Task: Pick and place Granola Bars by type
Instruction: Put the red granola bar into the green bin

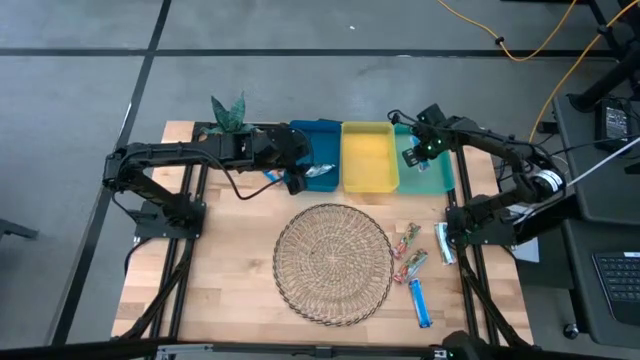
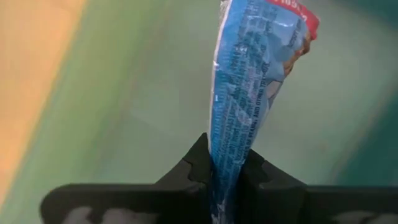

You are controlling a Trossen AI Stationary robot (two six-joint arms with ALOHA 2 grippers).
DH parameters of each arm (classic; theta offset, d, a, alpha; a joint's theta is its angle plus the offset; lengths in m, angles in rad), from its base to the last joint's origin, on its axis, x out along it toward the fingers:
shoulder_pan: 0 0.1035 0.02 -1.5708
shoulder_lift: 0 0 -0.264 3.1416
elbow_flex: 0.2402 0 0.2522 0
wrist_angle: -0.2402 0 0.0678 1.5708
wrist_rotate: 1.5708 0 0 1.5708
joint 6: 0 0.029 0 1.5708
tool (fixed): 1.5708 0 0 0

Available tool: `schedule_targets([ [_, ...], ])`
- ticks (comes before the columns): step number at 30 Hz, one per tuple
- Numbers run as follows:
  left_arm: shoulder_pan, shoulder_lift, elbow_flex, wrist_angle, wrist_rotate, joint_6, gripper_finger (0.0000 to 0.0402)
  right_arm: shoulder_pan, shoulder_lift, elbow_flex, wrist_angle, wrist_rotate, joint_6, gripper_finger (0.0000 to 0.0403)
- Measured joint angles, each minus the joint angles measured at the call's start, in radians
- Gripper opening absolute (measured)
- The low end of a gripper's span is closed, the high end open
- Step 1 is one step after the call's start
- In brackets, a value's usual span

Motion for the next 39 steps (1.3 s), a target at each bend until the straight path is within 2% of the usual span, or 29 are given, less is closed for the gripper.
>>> schedule_targets([
  [6, 0.000, 0.000, 0.000, 0.000, 0.012, 0.000, 0.0171, 0.002, 0.015, 0.001, 0.006, 0.006, 0.010, 0.0051],
  [21, 0.003, 0.000, 0.000, 0.001, 0.012, 0.008, 0.0171, 0.003, 0.014, 0.001, 0.009, 0.001, 0.009, 0.0062],
  [25, 0.003, 0.000, 0.000, 0.001, 0.012, 0.008, 0.0171, 0.003, 0.014, 0.001, 0.006, 0.000, 0.008, 0.0091],
  [30, 0.003, 0.000, 0.000, 0.001, 0.012, 0.008, 0.0171, 0.003, 0.006, 0.001, -0.001, -0.002, 0.007, 0.0150],
  [33, 0.003, 0.000, 0.000, 0.001, 0.012, 0.015, 0.0171, 0.003, -0.011, 0.001, -0.026, -0.054, 0.007, 0.0181],
  [36, 0.003, 0.000, 0.000, 0.001, 0.025, 0.032, 0.0171, 0.008, -0.045, 0.001, -0.063, -0.108, 0.006, 0.0199],
  [39, 0.003, 0.000, 0.000, 0.003, 0.051, 0.034, 0.0171, 0.029, -0.092, 0.002, -0.124, -0.111, 0.000, 0.0206],
])
